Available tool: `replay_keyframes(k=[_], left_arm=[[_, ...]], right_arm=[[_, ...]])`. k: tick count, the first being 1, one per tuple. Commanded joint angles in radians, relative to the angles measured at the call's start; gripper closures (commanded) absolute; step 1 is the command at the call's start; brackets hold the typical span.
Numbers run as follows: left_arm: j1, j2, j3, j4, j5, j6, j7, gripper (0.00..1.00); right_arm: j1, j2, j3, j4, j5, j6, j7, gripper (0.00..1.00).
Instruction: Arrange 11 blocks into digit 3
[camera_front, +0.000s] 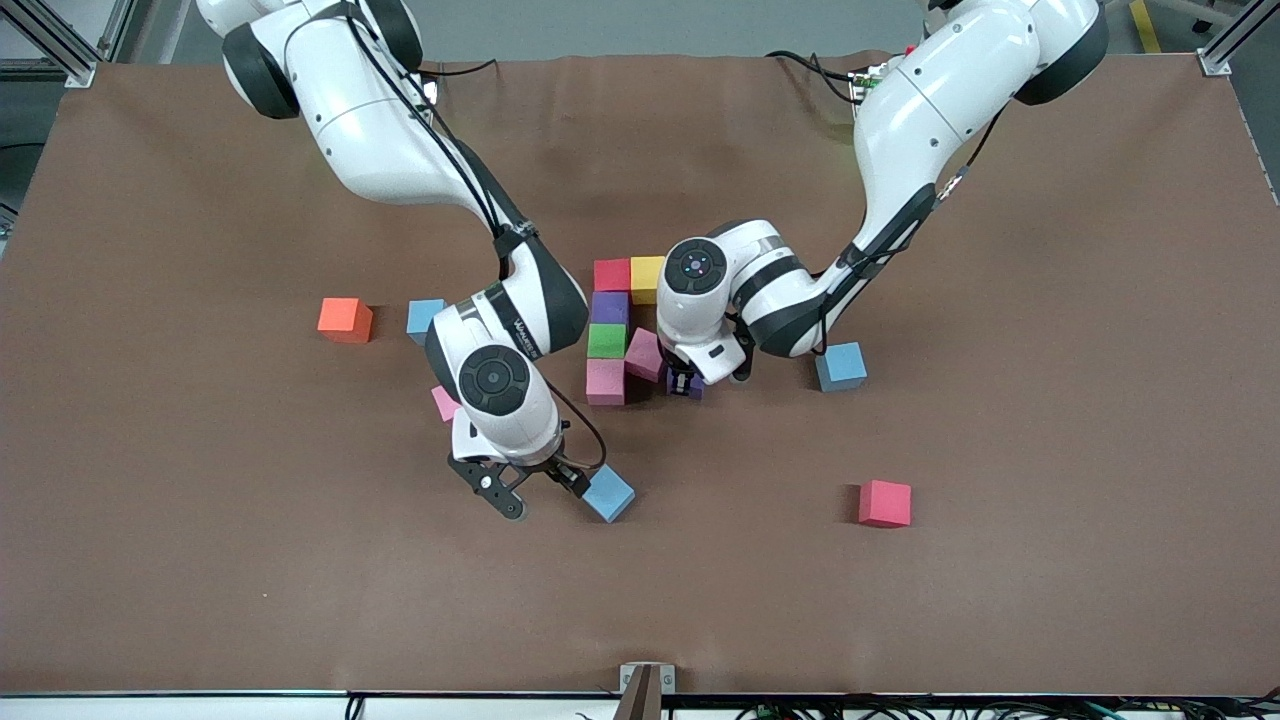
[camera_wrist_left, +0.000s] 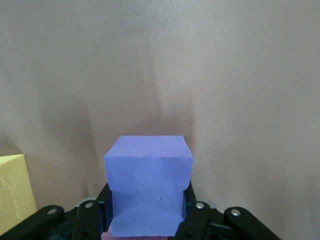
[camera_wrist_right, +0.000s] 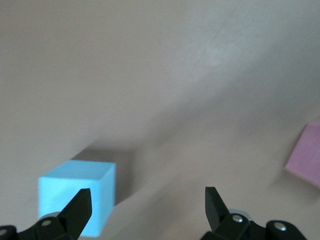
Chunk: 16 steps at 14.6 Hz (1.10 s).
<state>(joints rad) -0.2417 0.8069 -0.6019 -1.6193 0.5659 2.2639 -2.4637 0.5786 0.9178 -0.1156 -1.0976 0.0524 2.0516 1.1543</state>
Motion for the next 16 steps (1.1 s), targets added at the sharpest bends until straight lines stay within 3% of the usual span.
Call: replay_keyframes(k=[1, 5, 6, 9, 13, 16], left_arm=[[-0.001, 0.0, -0.01, -0.062, 0.002, -0.029, -0.001, 0.69], [-0.005, 0.002, -0.012, -0.06, -0.015, -0.029, -0.012, 0.69], [-0.008, 0.003, -0.012, -0.059, -0.017, -0.029, -0.014, 0.68], [-0.01, 0.005, -0.015, -0.059, -0.017, -0.029, -0.028, 0.68], [-0.013, 0.005, -0.024, -0.053, -0.044, -0.029, -0.035, 0.68], [-0.019, 0.008, -0.024, -0.037, -0.046, -0.029, -0.06, 0.68]], right_arm=[[-0.02, -0.152, 0.001, -0.226, -0.023, 0.015, -0.033, 0.0], [-0.091, -0.409, -0.003, -0.647, -0.006, 0.238, -0.03, 0.0], [-0.104, -0.439, -0.003, -0.697, -0.006, 0.242, -0.03, 0.0], [-0.106, -0.47, -0.003, -0.791, 0.004, 0.249, -0.012, 0.0], [-0.106, -0.478, -0.003, -0.854, 0.145, 0.274, -0.005, 0.0], [-0.105, -0.478, -0.004, -0.915, 0.159, 0.346, -0.005, 0.0]])
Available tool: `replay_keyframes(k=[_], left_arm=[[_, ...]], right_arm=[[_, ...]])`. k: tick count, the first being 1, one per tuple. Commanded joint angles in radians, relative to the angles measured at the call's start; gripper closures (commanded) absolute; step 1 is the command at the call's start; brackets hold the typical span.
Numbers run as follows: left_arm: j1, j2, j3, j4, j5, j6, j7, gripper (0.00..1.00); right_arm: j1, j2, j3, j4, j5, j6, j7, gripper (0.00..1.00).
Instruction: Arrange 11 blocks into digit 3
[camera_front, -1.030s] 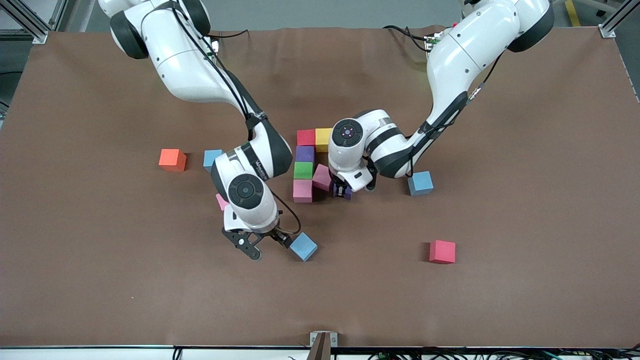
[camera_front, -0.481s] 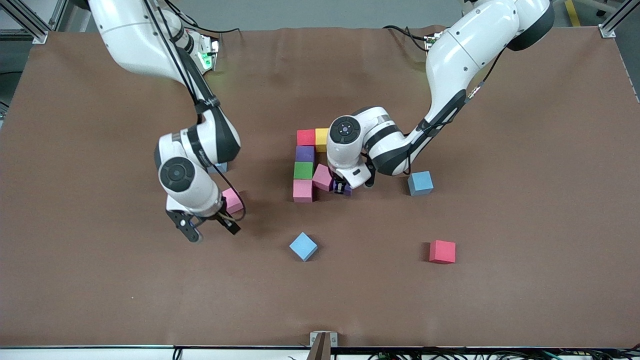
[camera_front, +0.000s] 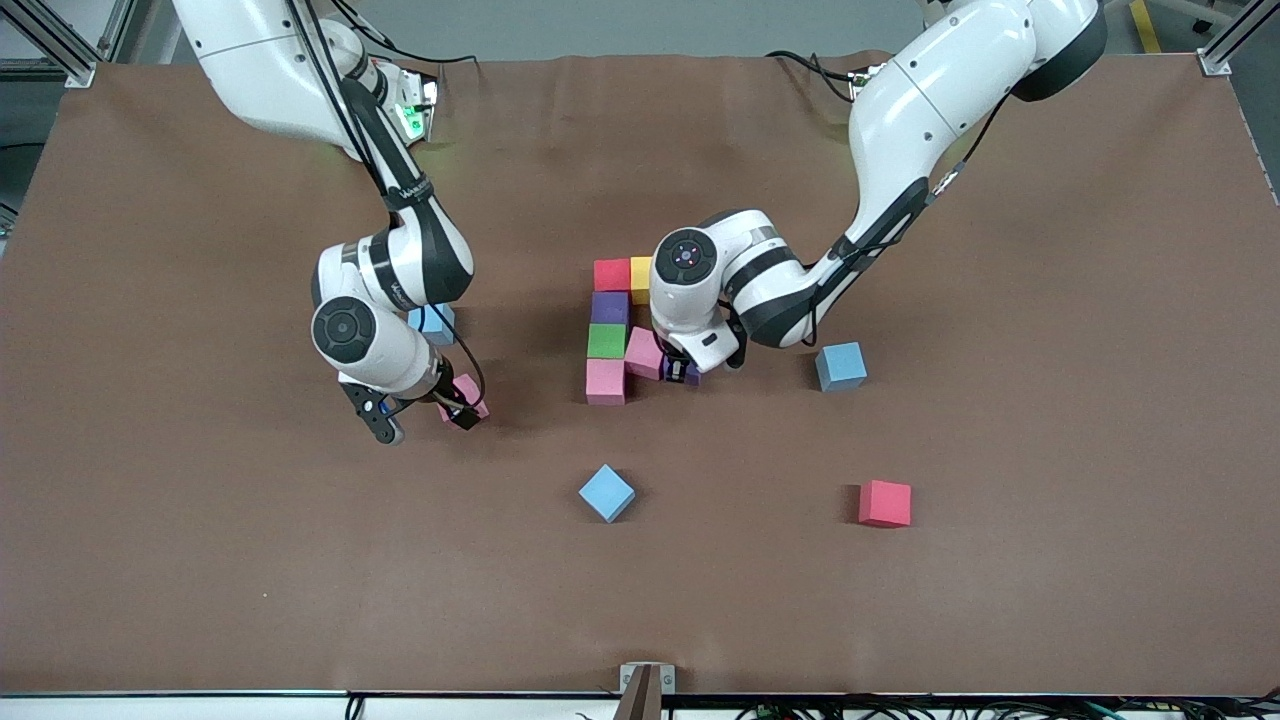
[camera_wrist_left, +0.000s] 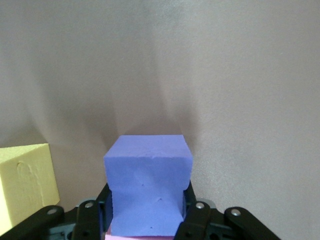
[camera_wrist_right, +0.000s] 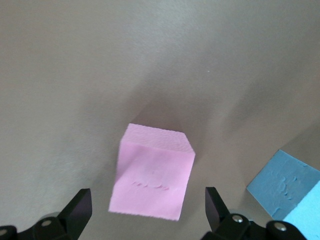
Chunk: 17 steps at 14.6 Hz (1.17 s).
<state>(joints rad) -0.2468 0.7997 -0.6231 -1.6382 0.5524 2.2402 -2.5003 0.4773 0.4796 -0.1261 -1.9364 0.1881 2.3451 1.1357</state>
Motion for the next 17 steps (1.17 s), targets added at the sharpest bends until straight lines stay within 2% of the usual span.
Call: replay_keyframes(k=[1, 6, 9, 17], left_arm=[[-0.014, 0.015, -0.003, -0.017, -0.032, -0.005, -0.028, 0.68], [-0.017, 0.018, -0.003, -0.015, -0.034, -0.004, -0.069, 0.68], [-0.014, 0.018, -0.003, -0.006, -0.034, -0.004, -0.094, 0.67], [-0.019, 0.023, 0.0, 0.005, -0.065, -0.002, -0.118, 0.66]], right_arm=[[-0.005, -0.036, 0.006, -0.084, 0.024, 0.071, 0.013, 0.0], [-0.005, -0.03, 0.003, -0.081, 0.022, 0.106, 0.013, 0.01], [-0.005, -0.029, 0.003, -0.079, 0.022, 0.108, 0.015, 0.1], [-0.011, -0.018, 0.002, -0.073, 0.021, 0.1, 0.107, 0.1]])
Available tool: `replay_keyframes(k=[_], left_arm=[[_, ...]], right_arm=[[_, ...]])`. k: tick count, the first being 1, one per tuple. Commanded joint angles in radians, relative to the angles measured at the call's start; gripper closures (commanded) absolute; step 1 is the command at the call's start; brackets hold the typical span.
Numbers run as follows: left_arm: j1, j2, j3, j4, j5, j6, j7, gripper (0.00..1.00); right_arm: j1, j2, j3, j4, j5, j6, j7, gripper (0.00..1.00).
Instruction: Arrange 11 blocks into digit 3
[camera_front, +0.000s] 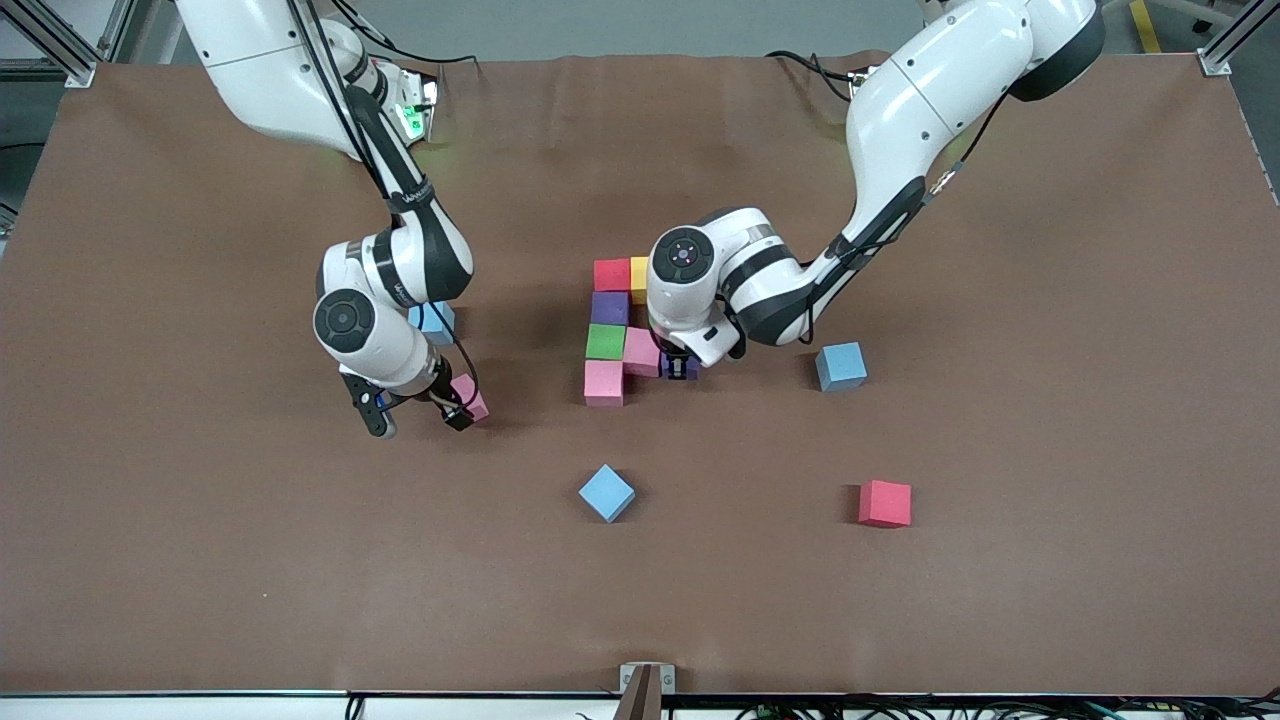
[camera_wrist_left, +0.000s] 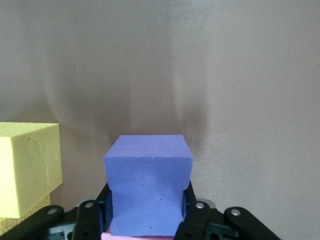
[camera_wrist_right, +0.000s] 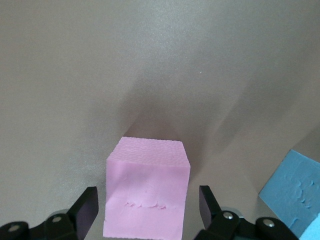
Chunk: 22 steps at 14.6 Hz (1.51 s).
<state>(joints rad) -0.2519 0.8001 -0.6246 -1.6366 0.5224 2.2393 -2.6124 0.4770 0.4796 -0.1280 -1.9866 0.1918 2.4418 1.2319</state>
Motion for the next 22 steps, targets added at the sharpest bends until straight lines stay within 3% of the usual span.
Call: replay_keyframes(k=[1, 4, 6, 7, 8, 9, 10, 13, 17, 22], left_arm=[[-0.013, 0.022, 0.002, 0.003, -0.035, -0.001, -0.006, 0.66], [-0.013, 0.024, 0.002, 0.003, -0.035, 0.0, -0.006, 0.66], [-0.013, 0.024, 0.003, 0.003, -0.033, 0.002, -0.005, 0.63], [-0.012, 0.024, 0.003, 0.001, -0.033, 0.002, -0.003, 0.56], [-0.012, 0.024, 0.003, 0.003, -0.032, 0.002, -0.001, 0.31], [-0.012, 0.022, 0.003, 0.003, -0.032, 0.0, 0.002, 0.0], [-0.012, 0.018, 0.003, 0.003, -0.033, -0.003, 0.002, 0.0], [-0.001, 0.008, 0.0, 0.003, -0.033, -0.029, 0.002, 0.0], [0.014, -0.016, -0.024, 0.009, -0.033, -0.084, 0.005, 0.0], [0.061, -0.05, -0.072, 0.009, -0.036, -0.139, 0.009, 0.0]], right_arm=[[-0.014, -0.016, 0.005, -0.021, 0.017, 0.003, 0.015, 0.1], [-0.009, -0.007, 0.004, -0.015, 0.015, 0.008, 0.055, 0.13], [-0.008, -0.006, 0.004, -0.014, 0.015, 0.008, 0.055, 0.22], [-0.008, -0.006, 0.004, -0.014, 0.011, 0.008, 0.055, 0.3], [-0.006, -0.001, 0.004, -0.011, 0.009, 0.008, 0.055, 0.38], [-0.008, 0.005, 0.004, -0.006, 0.008, 0.01, 0.055, 0.45], [-0.009, 0.008, 0.004, -0.005, 0.006, 0.011, 0.055, 0.53], [-0.005, 0.014, 0.005, 0.028, 0.003, -0.004, 0.014, 0.97], [0.043, 0.016, 0.011, 0.09, 0.001, -0.007, -0.135, 1.0], [0.094, 0.042, 0.016, 0.236, 0.003, -0.093, -0.472, 1.0]])
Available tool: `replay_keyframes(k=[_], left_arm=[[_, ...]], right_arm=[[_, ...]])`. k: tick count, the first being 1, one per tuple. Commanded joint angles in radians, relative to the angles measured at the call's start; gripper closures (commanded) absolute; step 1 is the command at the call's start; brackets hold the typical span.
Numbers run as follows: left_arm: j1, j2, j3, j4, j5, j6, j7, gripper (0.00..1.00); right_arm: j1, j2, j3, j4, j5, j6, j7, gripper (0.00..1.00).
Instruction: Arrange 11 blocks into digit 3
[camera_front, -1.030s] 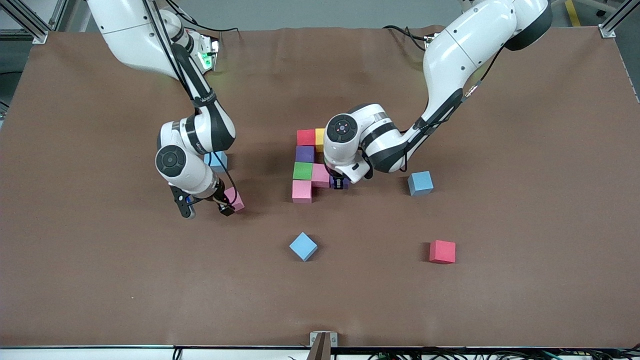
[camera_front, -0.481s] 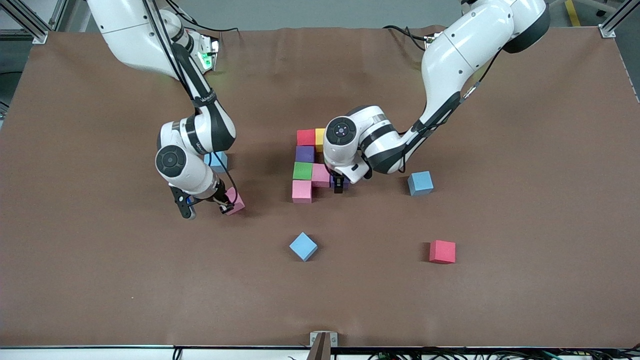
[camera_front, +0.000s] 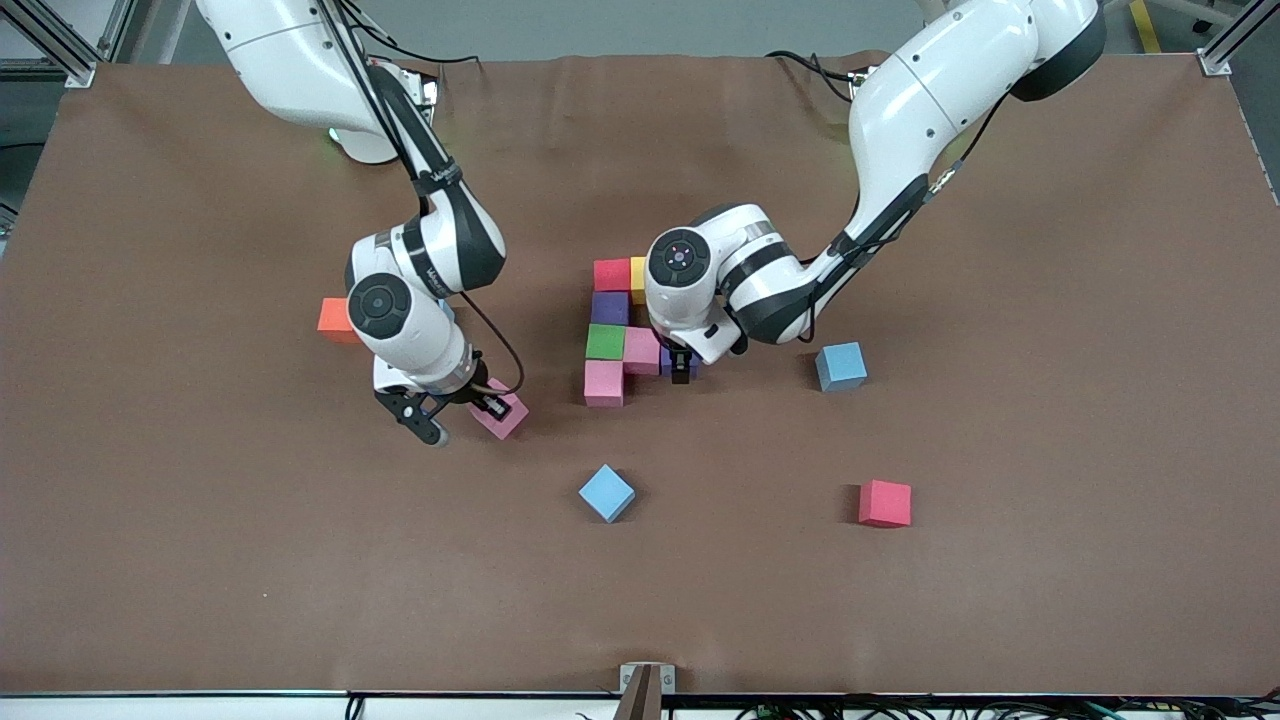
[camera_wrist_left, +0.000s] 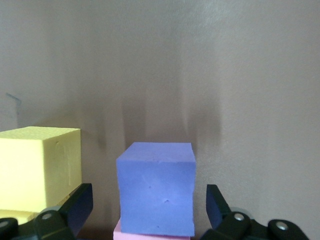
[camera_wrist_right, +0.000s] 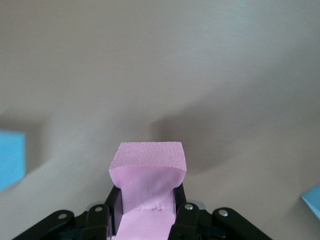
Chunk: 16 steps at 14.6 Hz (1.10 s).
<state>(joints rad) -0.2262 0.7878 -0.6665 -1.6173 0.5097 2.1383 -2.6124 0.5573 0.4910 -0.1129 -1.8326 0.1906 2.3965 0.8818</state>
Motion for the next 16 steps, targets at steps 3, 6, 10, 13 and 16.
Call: replay_keyframes(k=[3, 6, 10, 13, 16], left_arm=[[0.134, -0.045, -0.109, -0.01, -0.023, -0.086, 0.089, 0.0], [0.215, -0.067, -0.14, -0.012, -0.013, -0.124, 0.193, 0.0], [0.341, -0.107, -0.142, -0.023, -0.008, -0.135, 0.316, 0.0], [0.431, -0.105, -0.14, -0.018, 0.018, -0.135, 0.4, 0.0], [0.497, -0.098, -0.136, -0.013, 0.07, -0.124, 0.451, 0.0]], right_arm=[[0.03, 0.081, 0.001, 0.197, 0.0, -0.111, -0.368, 1.0], [0.067, 0.145, -0.001, 0.298, 0.0, -0.146, -0.402, 1.0], [0.087, 0.24, -0.001, 0.458, -0.003, -0.24, -0.386, 1.0], [0.104, 0.323, -0.004, 0.579, -0.003, -0.27, -0.343, 1.0], [0.124, 0.428, -0.011, 0.735, -0.013, -0.348, -0.298, 1.0]])
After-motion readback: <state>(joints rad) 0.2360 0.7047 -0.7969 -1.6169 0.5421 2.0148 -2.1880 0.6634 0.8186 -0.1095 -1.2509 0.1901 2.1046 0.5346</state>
